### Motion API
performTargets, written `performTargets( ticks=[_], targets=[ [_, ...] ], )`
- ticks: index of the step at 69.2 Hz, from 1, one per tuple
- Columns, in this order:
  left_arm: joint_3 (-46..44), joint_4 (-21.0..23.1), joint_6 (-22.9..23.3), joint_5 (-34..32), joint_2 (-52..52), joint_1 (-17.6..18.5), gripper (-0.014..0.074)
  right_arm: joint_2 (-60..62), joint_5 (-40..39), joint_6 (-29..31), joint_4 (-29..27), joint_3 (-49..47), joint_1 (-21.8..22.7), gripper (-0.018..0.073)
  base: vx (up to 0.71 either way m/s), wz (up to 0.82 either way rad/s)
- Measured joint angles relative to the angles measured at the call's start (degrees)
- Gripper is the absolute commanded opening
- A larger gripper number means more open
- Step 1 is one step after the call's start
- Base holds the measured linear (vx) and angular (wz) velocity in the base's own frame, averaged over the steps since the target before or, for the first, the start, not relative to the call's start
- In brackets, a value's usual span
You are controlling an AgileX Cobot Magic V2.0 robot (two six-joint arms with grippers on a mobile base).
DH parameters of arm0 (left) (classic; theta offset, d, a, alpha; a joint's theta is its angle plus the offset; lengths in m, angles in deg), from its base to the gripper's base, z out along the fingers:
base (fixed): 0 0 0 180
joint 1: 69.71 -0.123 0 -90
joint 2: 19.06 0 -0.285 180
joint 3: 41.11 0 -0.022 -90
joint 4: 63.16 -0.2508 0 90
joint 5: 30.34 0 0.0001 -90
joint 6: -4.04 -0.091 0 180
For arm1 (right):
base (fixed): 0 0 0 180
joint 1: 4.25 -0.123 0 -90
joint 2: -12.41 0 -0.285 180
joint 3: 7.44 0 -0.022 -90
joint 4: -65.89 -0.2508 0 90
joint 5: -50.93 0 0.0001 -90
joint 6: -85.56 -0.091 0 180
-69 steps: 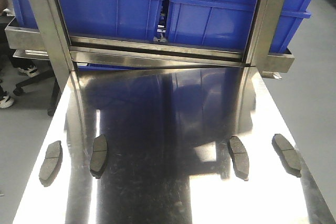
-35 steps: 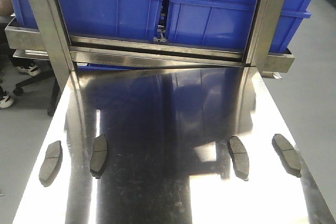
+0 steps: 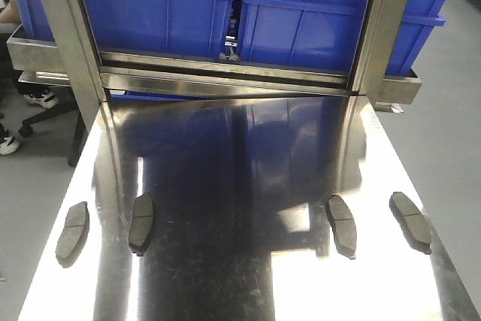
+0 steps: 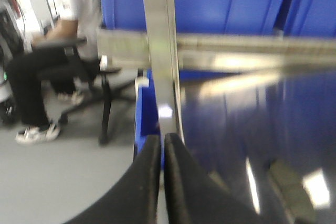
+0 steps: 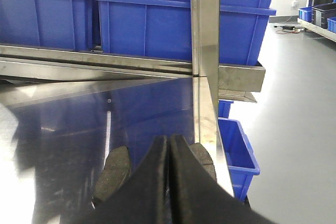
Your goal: Move and align brake pads A on conveyor
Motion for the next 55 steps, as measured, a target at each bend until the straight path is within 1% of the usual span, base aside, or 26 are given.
performTargets(
  ticks=[3,8,12,20,27,29,35,48,51,55],
  targets=[
    [-0.3,0.0,-0.5,0.1,-1.8,0.0,0.0017,0.0,0.0,0.0,0.0,0.0,0.0,-0.001,0.0,0.0],
    [-0.4,0.4,-0.9,0.1,-3.2,0.0,0.0083,0.0,0.0,0.0,0.0,0.0,0.0,-0.001,0.0,0.0],
    [-0.4,0.5,-1.0,0.2,-3.4,0.0,0.019,0.0,0.0,0.0,0.0,0.0,0.0,-0.001,0.0,0.0],
    [-0.5,0.5,-1.2,0.2,-3.4,0.0,0.047,0.0,0.0,0.0,0.0,0.0,0.0,-0.001,0.0,0.0],
    [-0.5,0.5,-1.2,0.2,-3.4,0.0,0.0651,0.0,0.0,0.0,0.0,0.0,0.0,-0.001,0.0,0.0],
    [-0.5,0.6,-1.2,0.2,-3.4,0.0,0.0681,0.0,0.0,0.0,0.0,0.0,0.0,-0.001,0.0,0.0],
    [-0.5,0.6,-1.2,0.2,-3.4,0.0,0.0733,0.0,0.0,0.0,0.0,0.0,0.0,-0.001,0.0,0.0],
    [-0.7,0.8,-0.5,0.1,-3.4,0.0,0.07,0.0,0.0,0.0,0.0,0.0,0.0,-0.001,0.0,0.0],
    [-1.3,1.4,-0.4,0.8,-4.0,0.0,0.0697,0.0,0.0,0.0,0.0,0.0,0.0,-0.001,0.0,0.0],
    [-3.2,2.6,-0.6,3.5,-5.7,0.0,0.0697,0.0,0.0,0.0,0.0,0.0,0.0,-0.001,0.0,0.0]
  ],
)
